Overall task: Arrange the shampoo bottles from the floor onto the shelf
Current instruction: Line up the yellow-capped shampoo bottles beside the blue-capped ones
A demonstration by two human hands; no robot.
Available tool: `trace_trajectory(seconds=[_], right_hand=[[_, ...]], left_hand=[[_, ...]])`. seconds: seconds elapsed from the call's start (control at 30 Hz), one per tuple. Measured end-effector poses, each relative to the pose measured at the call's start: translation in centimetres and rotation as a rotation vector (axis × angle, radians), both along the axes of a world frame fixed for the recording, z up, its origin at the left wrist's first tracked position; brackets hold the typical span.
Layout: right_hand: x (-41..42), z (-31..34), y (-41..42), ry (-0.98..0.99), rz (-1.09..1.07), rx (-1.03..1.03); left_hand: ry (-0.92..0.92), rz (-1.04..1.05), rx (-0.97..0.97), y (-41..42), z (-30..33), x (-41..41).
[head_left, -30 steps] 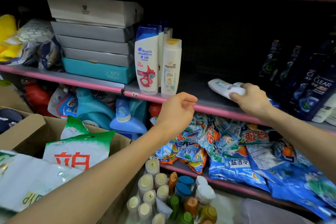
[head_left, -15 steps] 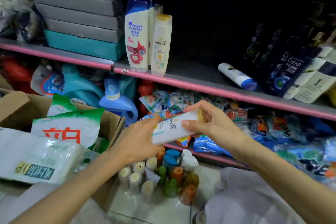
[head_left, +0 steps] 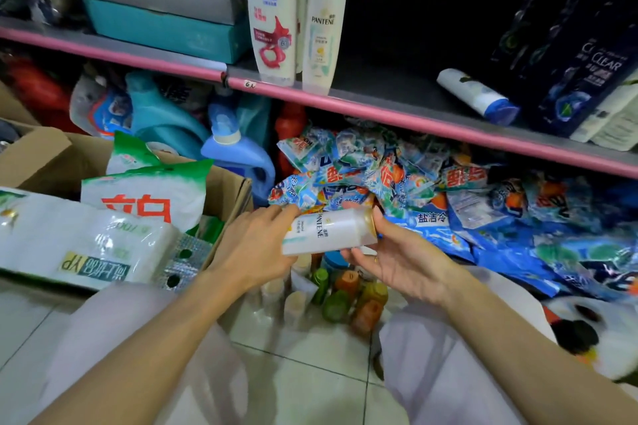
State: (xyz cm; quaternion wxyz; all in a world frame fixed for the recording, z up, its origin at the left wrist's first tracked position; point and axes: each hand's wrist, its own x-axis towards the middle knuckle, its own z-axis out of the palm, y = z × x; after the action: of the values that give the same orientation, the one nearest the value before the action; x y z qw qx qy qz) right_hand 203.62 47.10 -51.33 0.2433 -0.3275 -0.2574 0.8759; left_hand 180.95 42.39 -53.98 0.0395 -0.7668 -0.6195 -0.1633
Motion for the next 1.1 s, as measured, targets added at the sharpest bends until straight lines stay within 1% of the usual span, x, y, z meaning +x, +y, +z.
trace_trajectory(seconds=[0.07,0.2,0.33,0.4,0.43,0.47,0.53,0.6,0.63,0.7,0.8,0.9,1.0,1.1], right_hand=[[0.0,0.1,0.0,-0.003,-0.010,0.014],[0.1,-0.1,0.2,-0.043,-0.027,0.130],[0.1,-0.4,0.0,-0.058,-0.014,0.163],[-0.4,-0.5,0.0,-0.087,-0.072,0.142],[-0.7,-0.5,-0.1,-0.112,-0.109,0.143],[-1.0,-0.6,-0.2,-0.148,-0.135,0.169],[-1.7,-1.0,-0.8,-0.287,-0.129,0.315],[-2.6,-1.0,-1.3,-0.420,-0.115,0.505],[-3.0,-0.8,-1.2,-0.438,-0.133,0.571],[-3.7,0.3,-0.4,-0.437,-0.215,0.622],[-3.9,3.6,2.1,-0.489,-0.278,0.707],[-3.6,6.9,4.4,-0.532,-0.295,0.882],[-4.0,8.1,5.3,-0.545,-0.284,0.937],[-4.2,8.1,5.9,-0.598,-0.224,0.947]], left_hand=[[0.024,0.004,0.009,0.1,0.1,0.1],[0.091,0.009,0.016,0.0,-0.2,-0.1],[0.079,0.003,-0.047,0.2,-0.5,-0.4],[0.013,0.060,-0.085,0.2,-0.8,0.2],[-0.062,0.102,-0.110,0.3,-1.0,0.7],[-0.165,0.145,-0.146,0.4,-1.2,1.2],[-0.329,0.207,-0.215,0.6,-1.2,2.3],[-0.342,0.198,-0.185,1.3,-0.8,3.1],[-0.329,0.179,-0.157,1.7,-0.4,3.4],[-0.344,0.131,-0.108,2.6,0.8,4.0],[-0.523,0.101,-0.119,4.0,2.4,4.7],[-0.670,0.174,-0.137,5.3,3.5,5.0],[-0.750,0.242,-0.060,6.5,4.5,5.8],[-0.777,0.185,-0.027,7.8,5.4,6.5]])
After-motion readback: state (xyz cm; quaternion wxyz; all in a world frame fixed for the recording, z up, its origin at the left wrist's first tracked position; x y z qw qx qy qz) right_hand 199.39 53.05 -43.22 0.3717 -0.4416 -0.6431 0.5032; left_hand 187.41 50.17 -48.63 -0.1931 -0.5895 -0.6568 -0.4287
